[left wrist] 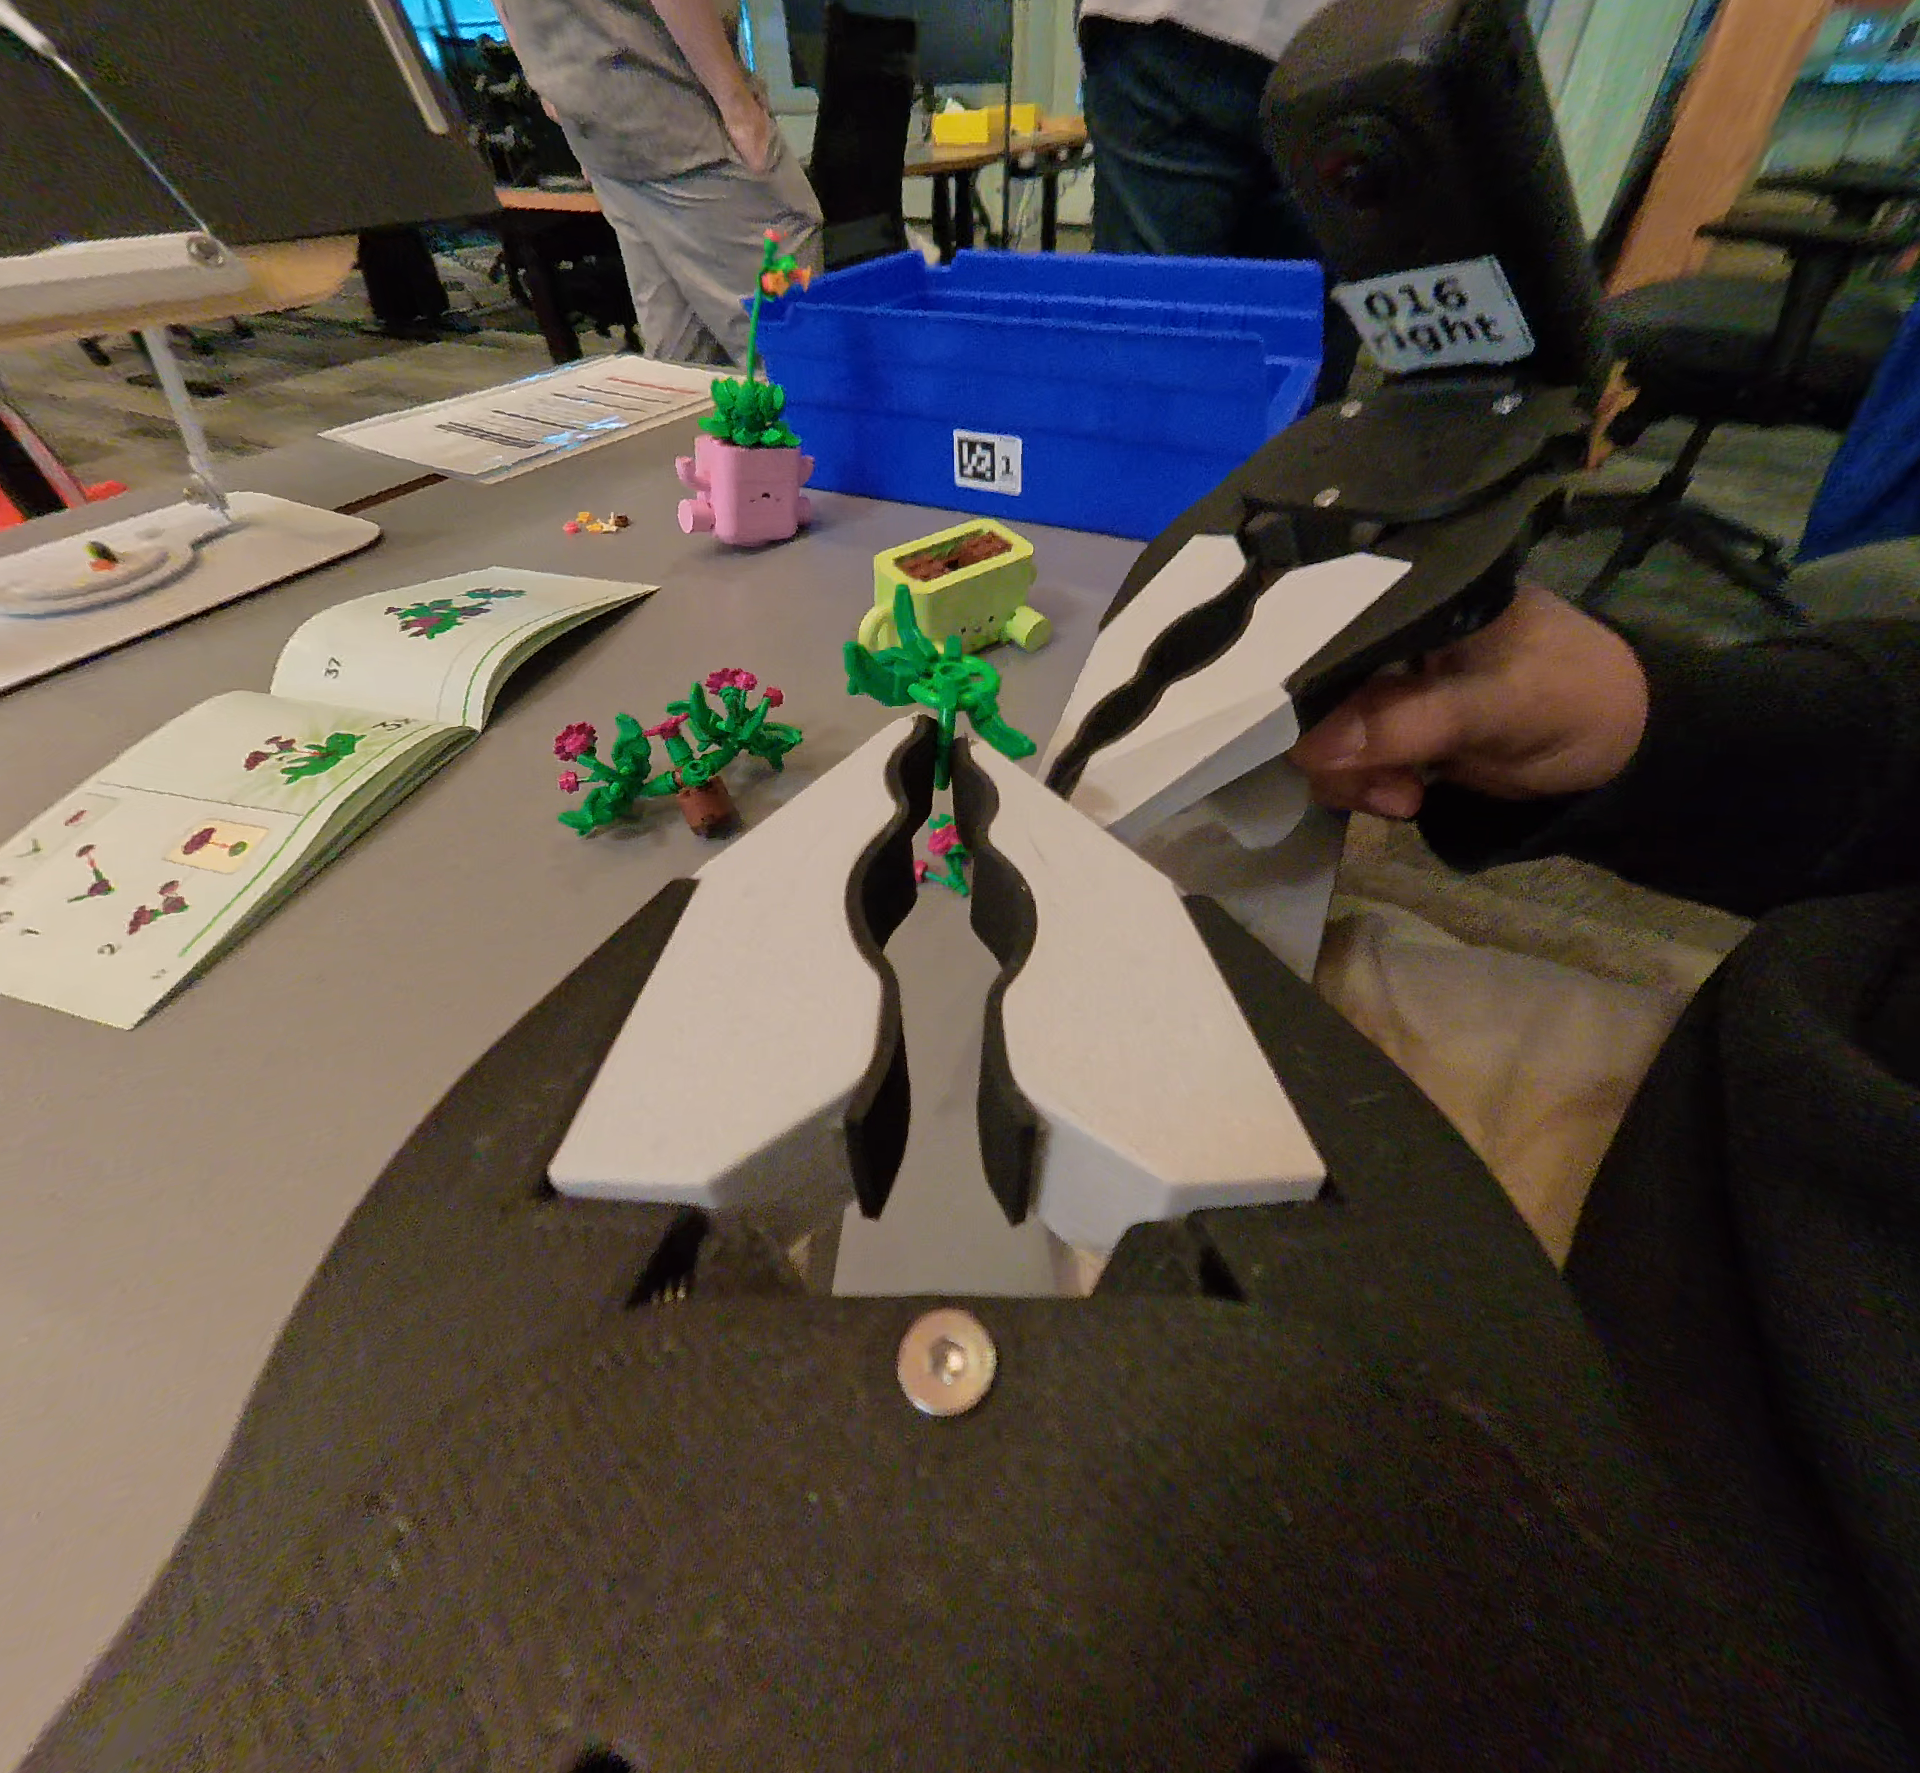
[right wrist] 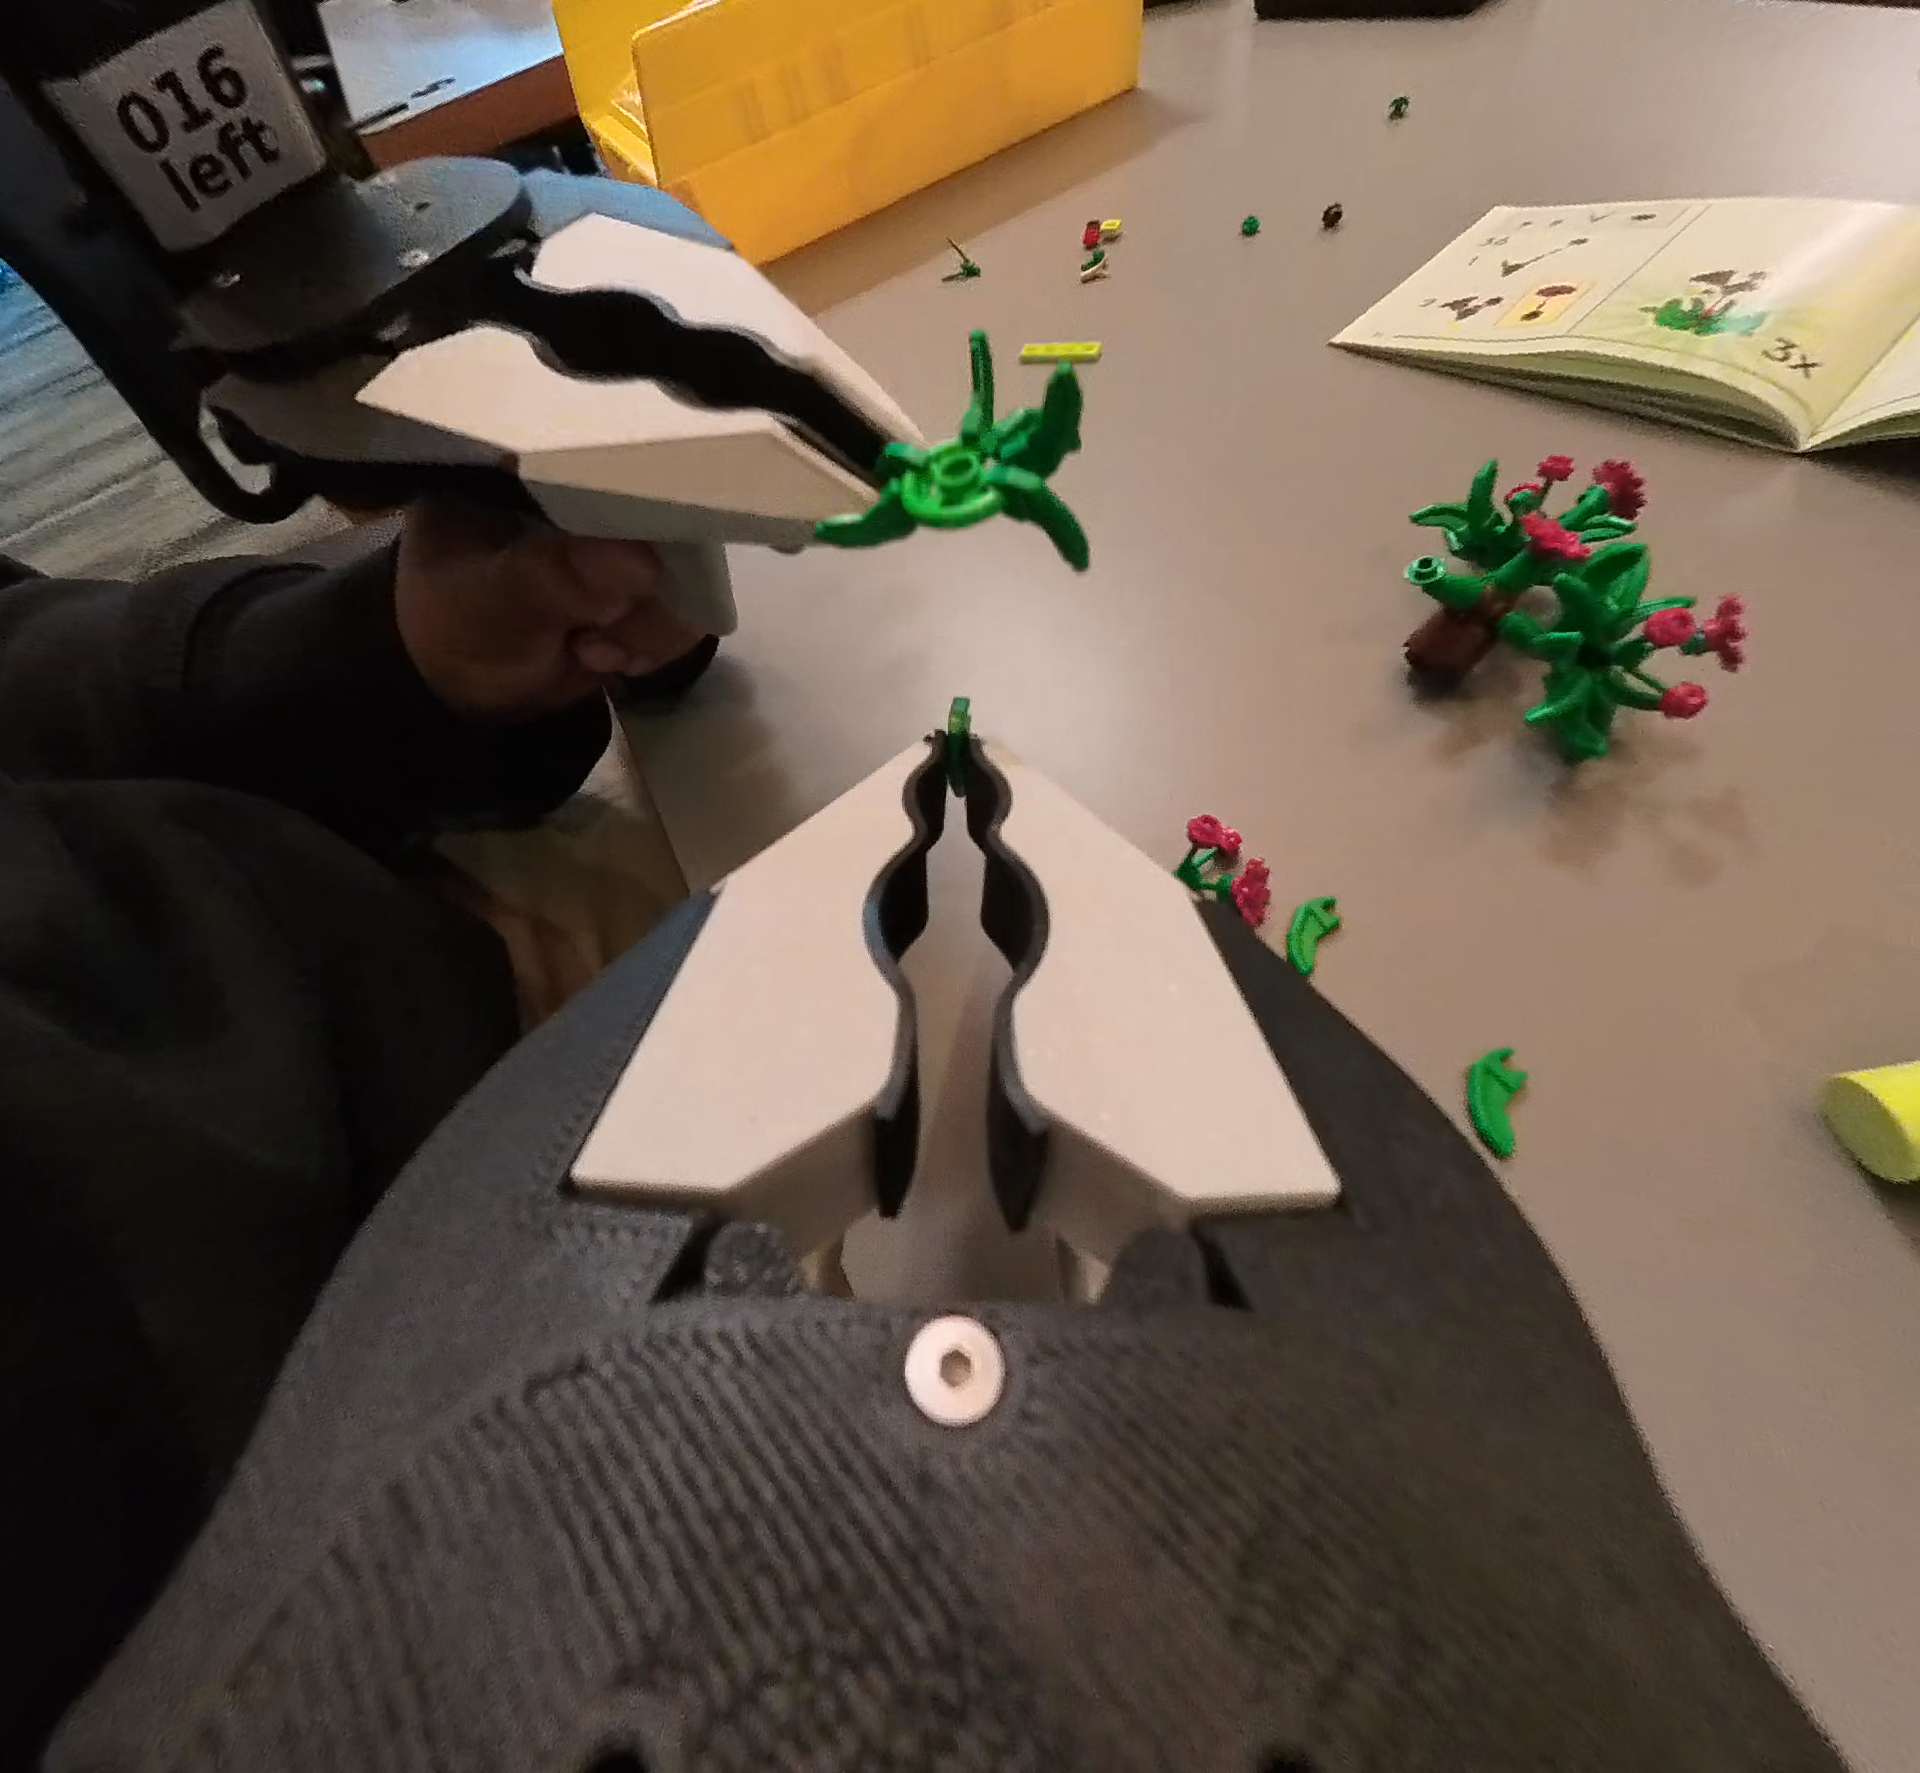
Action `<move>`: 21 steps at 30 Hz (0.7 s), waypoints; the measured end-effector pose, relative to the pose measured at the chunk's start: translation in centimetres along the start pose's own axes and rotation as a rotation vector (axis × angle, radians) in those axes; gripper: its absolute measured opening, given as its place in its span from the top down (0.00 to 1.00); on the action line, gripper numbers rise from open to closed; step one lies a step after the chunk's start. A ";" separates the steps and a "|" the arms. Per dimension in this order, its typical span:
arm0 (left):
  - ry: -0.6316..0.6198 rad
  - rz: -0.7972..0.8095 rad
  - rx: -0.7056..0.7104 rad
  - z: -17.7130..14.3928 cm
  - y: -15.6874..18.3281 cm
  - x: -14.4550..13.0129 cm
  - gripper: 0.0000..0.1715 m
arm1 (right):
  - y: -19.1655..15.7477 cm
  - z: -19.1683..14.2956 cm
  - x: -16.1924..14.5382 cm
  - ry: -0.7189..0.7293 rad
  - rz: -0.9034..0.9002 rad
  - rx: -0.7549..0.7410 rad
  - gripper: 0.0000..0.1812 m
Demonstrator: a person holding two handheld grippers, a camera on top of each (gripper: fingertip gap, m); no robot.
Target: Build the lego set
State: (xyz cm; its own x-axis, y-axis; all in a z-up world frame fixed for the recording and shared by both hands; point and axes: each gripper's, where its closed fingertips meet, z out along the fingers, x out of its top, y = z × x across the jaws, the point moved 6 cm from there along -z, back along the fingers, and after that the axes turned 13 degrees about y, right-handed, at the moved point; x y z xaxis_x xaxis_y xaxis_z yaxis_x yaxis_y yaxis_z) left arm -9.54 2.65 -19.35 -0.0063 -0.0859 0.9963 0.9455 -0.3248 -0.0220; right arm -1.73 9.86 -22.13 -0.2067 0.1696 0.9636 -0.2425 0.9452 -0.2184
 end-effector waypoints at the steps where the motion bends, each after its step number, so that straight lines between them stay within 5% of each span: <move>1: -0.020 0.021 0.002 0.1 0.1 -0.1 1.00 | 0.0 0.0 0.0 0.004 -0.002 -0.002 1.00; 9: -0.248 -0.148 0.013 0.4 -1.1 -2.3 1.00 | 0.1 0.1 -0.2 -0.020 -0.016 -0.021 1.00; 21: -0.287 -0.181 0.026 0.4 -1.6 -2.8 1.00 | 0.3 0.8 -1.6 -0.158 -0.038 -0.088 1.00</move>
State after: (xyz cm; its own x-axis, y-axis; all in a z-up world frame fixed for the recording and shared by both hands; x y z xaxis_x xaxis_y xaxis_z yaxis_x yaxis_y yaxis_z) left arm -10.88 3.74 -22.03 -0.0868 0.2406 0.9667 0.9455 -0.2859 0.1560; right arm -2.24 9.70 -23.83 -0.3471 0.0939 0.9331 -0.1709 0.9720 -0.1614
